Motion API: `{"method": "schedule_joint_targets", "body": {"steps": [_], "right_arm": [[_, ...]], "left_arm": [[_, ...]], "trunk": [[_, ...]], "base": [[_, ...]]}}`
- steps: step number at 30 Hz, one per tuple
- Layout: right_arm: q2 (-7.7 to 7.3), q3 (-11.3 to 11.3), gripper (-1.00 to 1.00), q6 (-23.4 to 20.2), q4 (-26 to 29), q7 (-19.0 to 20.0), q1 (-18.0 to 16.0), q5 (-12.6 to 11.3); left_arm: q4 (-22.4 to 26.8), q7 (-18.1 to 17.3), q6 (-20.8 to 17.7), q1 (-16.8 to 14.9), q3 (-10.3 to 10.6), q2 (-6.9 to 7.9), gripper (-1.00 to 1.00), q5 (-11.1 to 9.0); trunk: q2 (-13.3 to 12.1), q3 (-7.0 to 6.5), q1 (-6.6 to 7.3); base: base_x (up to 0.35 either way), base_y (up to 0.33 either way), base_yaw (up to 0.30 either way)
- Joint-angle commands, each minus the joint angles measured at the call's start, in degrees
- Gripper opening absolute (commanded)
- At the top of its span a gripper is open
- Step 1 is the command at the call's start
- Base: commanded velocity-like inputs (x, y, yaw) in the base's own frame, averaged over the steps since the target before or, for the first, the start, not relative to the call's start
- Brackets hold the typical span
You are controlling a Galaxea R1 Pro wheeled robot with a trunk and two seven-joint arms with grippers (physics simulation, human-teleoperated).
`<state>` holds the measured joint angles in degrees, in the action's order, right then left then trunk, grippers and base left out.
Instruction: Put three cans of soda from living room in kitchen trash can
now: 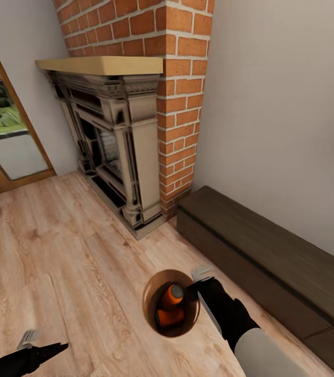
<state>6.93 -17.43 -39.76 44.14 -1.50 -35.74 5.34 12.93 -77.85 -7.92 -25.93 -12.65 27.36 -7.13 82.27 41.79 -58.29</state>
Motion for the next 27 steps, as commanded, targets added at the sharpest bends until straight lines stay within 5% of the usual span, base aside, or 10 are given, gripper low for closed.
{"method": "schedule_joint_targets", "body": {"steps": [1, 27], "right_arm": [[0.02, -0.02, -1.0, 0.03, 0.02, 0.0, -0.03, -0.68], [0.02, -0.06, -1.0, 0.03, -0.06, 0.0, -0.03, -0.68]], "left_arm": [[-0.01, 0.0, 0.0, -0.02, 0.0, -0.01, 1.0, 0.01], [-0.01, -0.02, -0.12, -0.04, 0.17, -0.02, 1.0, 0.02]], "trunk": [[0.0, -0.01, 0.0], [0.0, -0.01, 0.0]], "base": [[0.113, 0.319, 0.285], [0.203, 0.298, 0.285]]}}
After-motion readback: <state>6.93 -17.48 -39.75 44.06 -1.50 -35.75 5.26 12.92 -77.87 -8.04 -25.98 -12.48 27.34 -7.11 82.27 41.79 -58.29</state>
